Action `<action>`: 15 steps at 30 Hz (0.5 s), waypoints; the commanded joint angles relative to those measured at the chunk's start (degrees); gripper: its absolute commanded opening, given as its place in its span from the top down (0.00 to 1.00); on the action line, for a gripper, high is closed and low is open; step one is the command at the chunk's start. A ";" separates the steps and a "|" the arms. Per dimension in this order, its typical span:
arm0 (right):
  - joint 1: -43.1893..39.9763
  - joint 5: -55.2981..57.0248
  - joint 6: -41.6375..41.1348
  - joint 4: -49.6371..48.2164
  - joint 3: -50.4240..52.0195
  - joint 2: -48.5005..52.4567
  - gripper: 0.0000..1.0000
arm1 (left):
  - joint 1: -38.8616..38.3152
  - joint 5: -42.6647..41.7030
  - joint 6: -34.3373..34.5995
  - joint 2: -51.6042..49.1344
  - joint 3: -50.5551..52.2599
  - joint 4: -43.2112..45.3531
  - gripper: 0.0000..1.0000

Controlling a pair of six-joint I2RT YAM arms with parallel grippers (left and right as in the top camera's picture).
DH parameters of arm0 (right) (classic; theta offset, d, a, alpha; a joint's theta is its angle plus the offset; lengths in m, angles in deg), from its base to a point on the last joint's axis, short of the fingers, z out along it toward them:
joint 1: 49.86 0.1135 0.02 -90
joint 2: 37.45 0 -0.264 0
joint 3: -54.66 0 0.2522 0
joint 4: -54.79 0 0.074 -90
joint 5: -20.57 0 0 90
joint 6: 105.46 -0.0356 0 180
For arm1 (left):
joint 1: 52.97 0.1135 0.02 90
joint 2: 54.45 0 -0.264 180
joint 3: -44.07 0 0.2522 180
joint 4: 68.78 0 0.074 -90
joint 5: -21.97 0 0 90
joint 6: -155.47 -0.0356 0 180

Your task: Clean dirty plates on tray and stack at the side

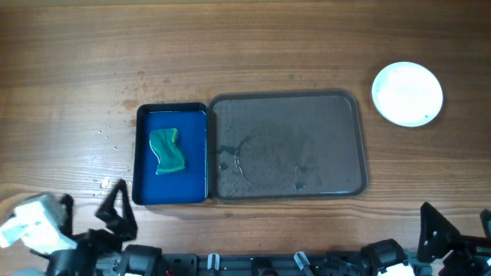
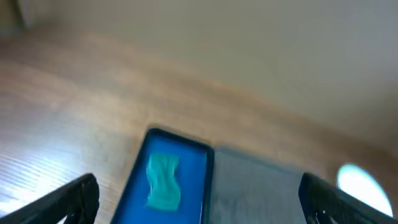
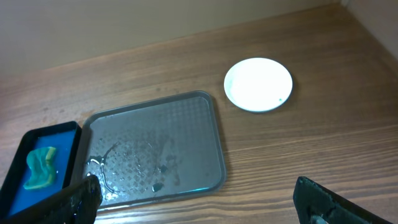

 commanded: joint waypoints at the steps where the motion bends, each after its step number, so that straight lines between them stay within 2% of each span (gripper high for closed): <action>1: -0.07 0.79 -0.42 -0.11 0.37 -0.37 0.00 | 5.40 1.53 -0.87 5.57 6.38 10.62 0.00; 6: -0.07 0.81 -0.42 -0.11 0.37 -0.37 0.00 | 11.04 -3.54 -0.85 14.69 22.91 28.74 0.00; 10: -0.07 0.81 -0.39 -0.11 0.37 -0.37 0.00 | 12.35 -8.02 -0.04 20.87 35.60 39.76 0.00; 15: -0.09 0.81 -0.42 -0.11 0.37 -0.37 0.00 | 12.35 -12.66 0.20 22.49 47.95 51.21 0.00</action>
